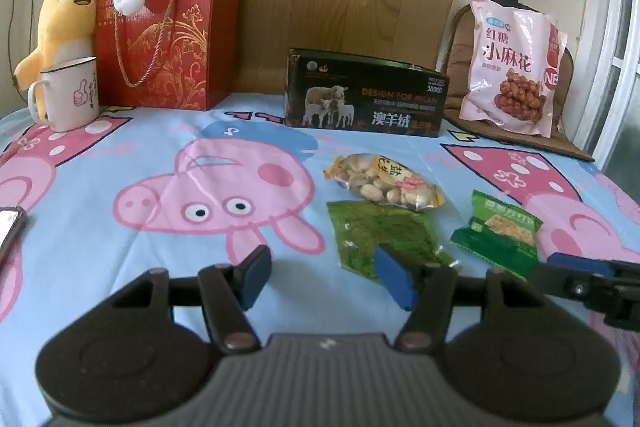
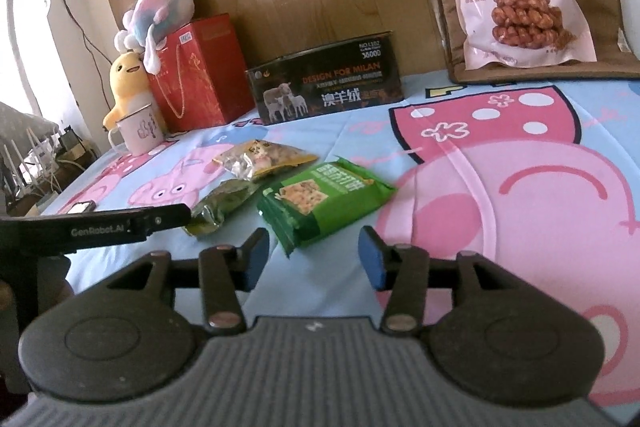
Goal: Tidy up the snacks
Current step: 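Move the right tool back over the sheet toward the green cracker pack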
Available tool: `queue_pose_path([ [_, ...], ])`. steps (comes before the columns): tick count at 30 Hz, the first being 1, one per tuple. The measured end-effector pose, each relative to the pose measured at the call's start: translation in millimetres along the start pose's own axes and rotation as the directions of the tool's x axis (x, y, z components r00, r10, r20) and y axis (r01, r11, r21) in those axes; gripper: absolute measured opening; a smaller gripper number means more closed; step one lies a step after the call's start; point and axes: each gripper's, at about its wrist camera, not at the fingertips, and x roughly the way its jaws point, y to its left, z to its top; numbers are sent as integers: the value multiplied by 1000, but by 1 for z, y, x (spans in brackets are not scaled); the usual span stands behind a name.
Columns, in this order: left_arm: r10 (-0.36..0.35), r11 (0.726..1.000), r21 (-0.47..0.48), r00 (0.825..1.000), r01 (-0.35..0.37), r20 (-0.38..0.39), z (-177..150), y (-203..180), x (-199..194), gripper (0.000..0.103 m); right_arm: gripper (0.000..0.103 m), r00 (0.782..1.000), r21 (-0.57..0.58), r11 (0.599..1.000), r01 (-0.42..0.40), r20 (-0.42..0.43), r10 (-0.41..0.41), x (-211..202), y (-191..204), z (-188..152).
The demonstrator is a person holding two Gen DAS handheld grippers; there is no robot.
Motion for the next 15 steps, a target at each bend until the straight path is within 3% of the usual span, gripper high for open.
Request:
queue_pose_path([
  [11, 25, 1000, 6, 1000, -25, -1, -1, -2, 0, 64, 61, 999, -1, 999, 43, 18, -43, -3, 1, 0],
  [15, 28, 1000, 3, 1000, -28, -3, -1, -1, 0, 67, 87, 998, 30, 998, 54, 16, -54, -2, -4, 5],
])
